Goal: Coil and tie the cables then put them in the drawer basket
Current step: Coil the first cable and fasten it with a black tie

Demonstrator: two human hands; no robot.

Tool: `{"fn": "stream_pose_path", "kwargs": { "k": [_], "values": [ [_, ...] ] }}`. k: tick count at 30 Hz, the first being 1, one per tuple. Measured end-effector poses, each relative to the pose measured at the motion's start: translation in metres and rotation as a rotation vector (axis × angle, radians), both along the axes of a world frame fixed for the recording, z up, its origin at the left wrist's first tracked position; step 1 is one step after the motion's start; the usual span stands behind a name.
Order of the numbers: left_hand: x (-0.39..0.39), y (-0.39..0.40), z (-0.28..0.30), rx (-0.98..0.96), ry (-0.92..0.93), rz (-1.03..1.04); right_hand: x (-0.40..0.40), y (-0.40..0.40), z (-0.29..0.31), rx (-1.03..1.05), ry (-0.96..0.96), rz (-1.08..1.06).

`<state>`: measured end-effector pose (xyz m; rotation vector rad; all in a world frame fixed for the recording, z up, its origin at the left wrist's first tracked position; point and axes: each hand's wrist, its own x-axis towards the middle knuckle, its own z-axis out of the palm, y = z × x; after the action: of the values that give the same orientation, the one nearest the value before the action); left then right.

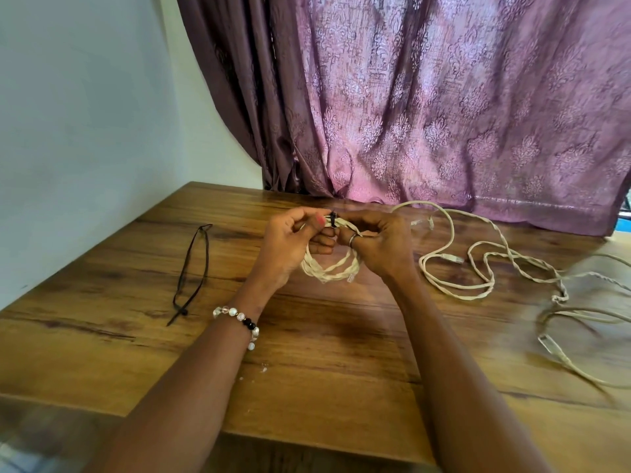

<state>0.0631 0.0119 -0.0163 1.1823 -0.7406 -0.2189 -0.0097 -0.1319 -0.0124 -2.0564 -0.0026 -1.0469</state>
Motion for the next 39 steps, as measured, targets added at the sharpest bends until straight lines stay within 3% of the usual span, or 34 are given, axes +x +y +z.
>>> {"fn": "stream_pose_path", "kwargs": {
  "k": [7,11,14,22,32,39],
  "values": [
    [-0.002,-0.003,0.005,0.024,0.138,0.092,0.001,0.005,-0.001,0.103,0.025,0.071],
    [-0.001,-0.004,0.007,0.031,0.298,0.066,-0.001,0.011,0.0,0.273,0.006,0.186],
    [0.0,-0.003,0.009,0.04,0.408,-0.01,0.0,0.01,-0.004,0.288,0.014,0.203],
    [-0.002,-0.003,0.008,0.184,0.241,0.061,0.001,0.007,-0.005,0.212,0.057,0.23],
    [-0.008,-0.006,0.008,0.078,0.403,0.003,-0.01,0.005,-0.003,0.545,0.15,0.385],
    [-0.021,-0.011,0.013,0.063,0.488,-0.021,-0.053,-0.007,-0.001,0.577,0.412,0.214]
  ]
}}
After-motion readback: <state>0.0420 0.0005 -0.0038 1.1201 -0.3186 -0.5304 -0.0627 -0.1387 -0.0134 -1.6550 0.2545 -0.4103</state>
